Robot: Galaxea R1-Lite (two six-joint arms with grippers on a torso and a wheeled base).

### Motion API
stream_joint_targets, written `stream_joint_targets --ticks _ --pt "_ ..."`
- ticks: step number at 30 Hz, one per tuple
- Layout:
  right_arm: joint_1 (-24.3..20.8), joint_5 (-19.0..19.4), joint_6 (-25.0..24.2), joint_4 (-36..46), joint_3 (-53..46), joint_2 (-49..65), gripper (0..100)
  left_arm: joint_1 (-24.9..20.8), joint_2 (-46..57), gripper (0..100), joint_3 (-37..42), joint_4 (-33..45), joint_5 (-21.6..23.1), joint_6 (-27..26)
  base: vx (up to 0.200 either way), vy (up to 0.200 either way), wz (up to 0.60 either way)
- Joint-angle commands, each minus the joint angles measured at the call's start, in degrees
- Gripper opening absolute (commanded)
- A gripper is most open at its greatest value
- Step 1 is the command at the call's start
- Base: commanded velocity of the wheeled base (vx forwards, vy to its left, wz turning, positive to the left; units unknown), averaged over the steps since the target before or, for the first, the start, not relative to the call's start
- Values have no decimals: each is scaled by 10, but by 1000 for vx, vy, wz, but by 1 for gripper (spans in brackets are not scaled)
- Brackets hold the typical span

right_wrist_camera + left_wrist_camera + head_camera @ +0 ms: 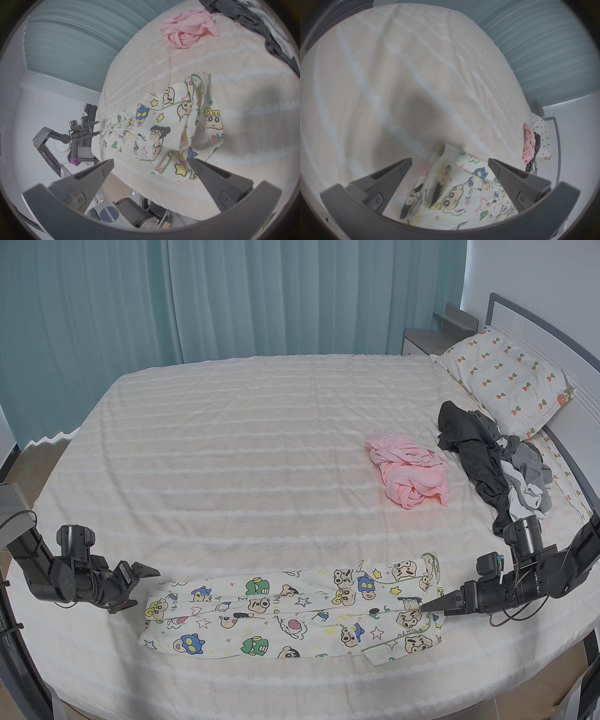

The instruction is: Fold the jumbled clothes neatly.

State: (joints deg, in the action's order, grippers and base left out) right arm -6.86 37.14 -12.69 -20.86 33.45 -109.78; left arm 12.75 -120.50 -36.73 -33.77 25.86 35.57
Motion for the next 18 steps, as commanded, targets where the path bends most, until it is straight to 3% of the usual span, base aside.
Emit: stream_joint_targets --ticks 1,13,14,18 --pt "0 2 0 -3 -9 -12 100 -4 -21 100 -29 3 6 -3 0 0 0" --pt "2 2 0 -4 -9 -11 100 -21 -43 100 -28 0 17 -9 0 0 0" --pt "2 1 0 -4 -10 -11 100 -26 -43 0 -28 0 16 -12 0 0 0" --pt "4 1 0 -4 -10 -9 100 -41 -44 0 -24 1 11 -27 0 0 0"
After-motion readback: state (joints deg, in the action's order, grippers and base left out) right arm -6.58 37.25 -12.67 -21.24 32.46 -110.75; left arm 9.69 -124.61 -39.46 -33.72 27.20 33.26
